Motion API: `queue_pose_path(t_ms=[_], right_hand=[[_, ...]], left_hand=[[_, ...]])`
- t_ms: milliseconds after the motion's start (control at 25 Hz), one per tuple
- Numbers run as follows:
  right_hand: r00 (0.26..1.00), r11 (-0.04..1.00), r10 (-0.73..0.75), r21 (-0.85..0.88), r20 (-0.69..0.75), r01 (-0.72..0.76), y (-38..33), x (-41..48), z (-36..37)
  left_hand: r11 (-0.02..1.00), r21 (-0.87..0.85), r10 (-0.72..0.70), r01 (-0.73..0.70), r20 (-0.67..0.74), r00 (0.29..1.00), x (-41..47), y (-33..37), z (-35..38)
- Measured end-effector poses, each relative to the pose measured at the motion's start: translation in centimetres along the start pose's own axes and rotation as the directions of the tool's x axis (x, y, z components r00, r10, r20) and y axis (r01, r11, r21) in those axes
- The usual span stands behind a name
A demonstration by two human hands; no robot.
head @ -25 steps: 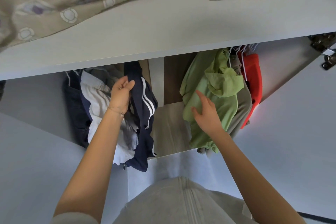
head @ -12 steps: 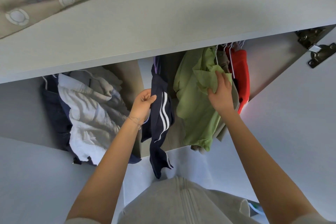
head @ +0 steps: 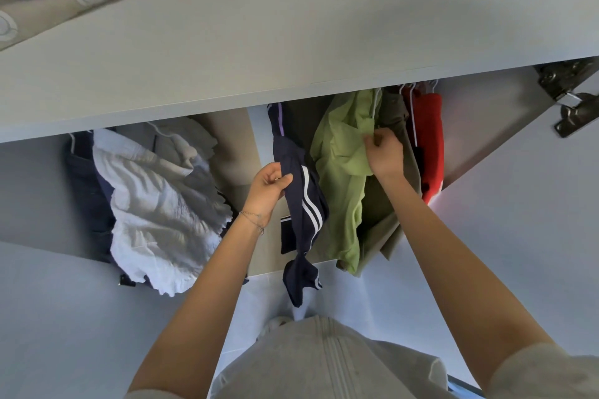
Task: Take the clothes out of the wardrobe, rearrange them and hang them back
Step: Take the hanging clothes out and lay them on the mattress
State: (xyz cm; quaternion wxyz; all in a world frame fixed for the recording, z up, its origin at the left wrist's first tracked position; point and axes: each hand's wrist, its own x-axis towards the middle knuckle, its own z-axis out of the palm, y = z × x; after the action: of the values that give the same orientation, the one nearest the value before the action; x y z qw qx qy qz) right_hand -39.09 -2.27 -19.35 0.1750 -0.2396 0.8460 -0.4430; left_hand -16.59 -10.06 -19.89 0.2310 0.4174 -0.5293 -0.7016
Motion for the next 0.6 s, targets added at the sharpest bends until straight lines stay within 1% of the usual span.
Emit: queue_pose_path(t_ms=[120, 200, 280, 360, 480, 600], right_hand=[[0.997, 0.993, 0.075, 0.096, 0.0, -0.075, -0.7, 0.6, 0.5], [0.996, 0.982, 0.082, 0.174, -0.044, -0.073, -1.2, 0.4, 0.6], [0.989, 0.984, 0.023, 0.177, -0.149, 0.004, -1.8, 0.0, 0.3], [0.977, 0.987, -0.063, 0.13, -0.204, 0.091, -2.2, -0.6, -0.2], [0.965, 0.967, -0.179, 0.145, -0.191, 0.208, -2.6, -2.7, -1.1], [0.957, 0.947, -0.253, 0.168, -0.14, 0.275, -2.1, -5.7, -1.3]], left_hand=[[1.0, 0.006, -0.007, 0.007, 0.002, 1.0, -0.2, -0.1, 0.4], [1.0, -0.006, -0.001, 0.001, 0.002, 1.0, -0.5, 0.0, 0.6], [1.0, -0.017, 0.002, -0.002, 0.001, 1.0, -0.8, 0.2, 0.7], [0.999, -0.04, 0.002, -0.002, -0.004, 1.0, -0.9, 0.3, 0.9], [0.998, -0.061, -0.005, 0.004, -0.016, 1.0, -1.2, 0.3, 1.2], [0.999, -0.051, 0.0, -0.001, -0.017, 1.0, -1.5, 0.1, 1.6]])
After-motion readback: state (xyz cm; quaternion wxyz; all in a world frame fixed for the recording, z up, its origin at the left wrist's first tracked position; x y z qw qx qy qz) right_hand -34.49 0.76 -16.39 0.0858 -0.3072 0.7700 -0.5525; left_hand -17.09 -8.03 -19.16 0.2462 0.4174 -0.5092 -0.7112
